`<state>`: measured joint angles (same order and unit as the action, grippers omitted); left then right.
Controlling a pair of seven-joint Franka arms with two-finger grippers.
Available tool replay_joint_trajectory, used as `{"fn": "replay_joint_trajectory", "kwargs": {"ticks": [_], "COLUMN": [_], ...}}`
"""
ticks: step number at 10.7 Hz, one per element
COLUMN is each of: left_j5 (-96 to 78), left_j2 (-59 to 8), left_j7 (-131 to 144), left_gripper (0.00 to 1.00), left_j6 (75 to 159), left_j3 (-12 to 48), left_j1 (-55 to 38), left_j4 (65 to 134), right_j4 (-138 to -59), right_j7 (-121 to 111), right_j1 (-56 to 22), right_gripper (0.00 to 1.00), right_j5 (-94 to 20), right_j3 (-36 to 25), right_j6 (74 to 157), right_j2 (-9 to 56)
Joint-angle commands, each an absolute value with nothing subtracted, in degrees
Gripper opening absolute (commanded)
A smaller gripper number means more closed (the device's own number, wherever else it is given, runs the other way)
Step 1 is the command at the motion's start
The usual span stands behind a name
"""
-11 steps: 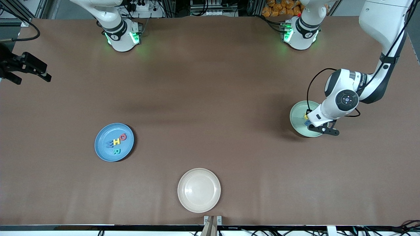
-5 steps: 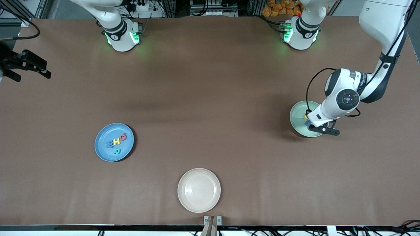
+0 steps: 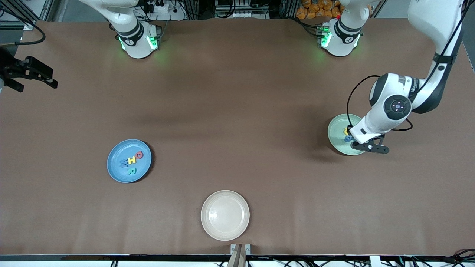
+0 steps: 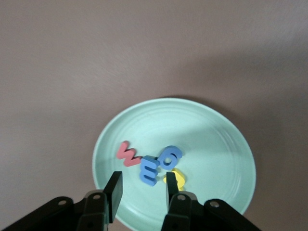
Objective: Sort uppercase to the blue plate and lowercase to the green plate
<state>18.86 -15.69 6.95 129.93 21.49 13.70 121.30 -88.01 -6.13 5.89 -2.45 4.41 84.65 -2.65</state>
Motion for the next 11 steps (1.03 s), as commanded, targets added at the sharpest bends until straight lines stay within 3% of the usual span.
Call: {"fn": "replay_joint_trajectory", "kwargs": {"ticks": [1,5,6,7,11], "left_j5": [14.26,10.63,10.63,10.63,0.9], "left_j2": [-10.3,-8.79,-8.18,-7.13,-1.76], "left_j7": [7.29,7.21,6.95,6.51,7.38], "left_gripper": [0.46,0.46,0.54,1.0,1.0], "left_j6": [119.67,103.04,101.18,100.29,95.84], "left_j3": [23.81,24.08,24.08,24.0,21.11], "left_j1": [14.24,14.24,14.24,14.33,14.5], "left_j4": [115.61,100.92,98.81,97.4,93.54], "right_j4": [-87.8,-87.89,-87.89,-87.89,-87.8], "right_j7": [-6.94,-6.24,-6.24,-6.24,-6.24], "right_j1": [6.51,6.33,6.42,6.42,6.5], "right_gripper": [1.0,1.0,1.0,1.0,1.0], "right_j5": [-1.85,-1.85,-1.93,-1.93,-2.28], "right_j3": [4.92,4.83,4.83,4.83,4.66], "right_j6": [83.94,83.94,83.94,84.02,83.94], "right_j2": [-2.55,-2.46,-2.46,-2.46,-2.55]}}
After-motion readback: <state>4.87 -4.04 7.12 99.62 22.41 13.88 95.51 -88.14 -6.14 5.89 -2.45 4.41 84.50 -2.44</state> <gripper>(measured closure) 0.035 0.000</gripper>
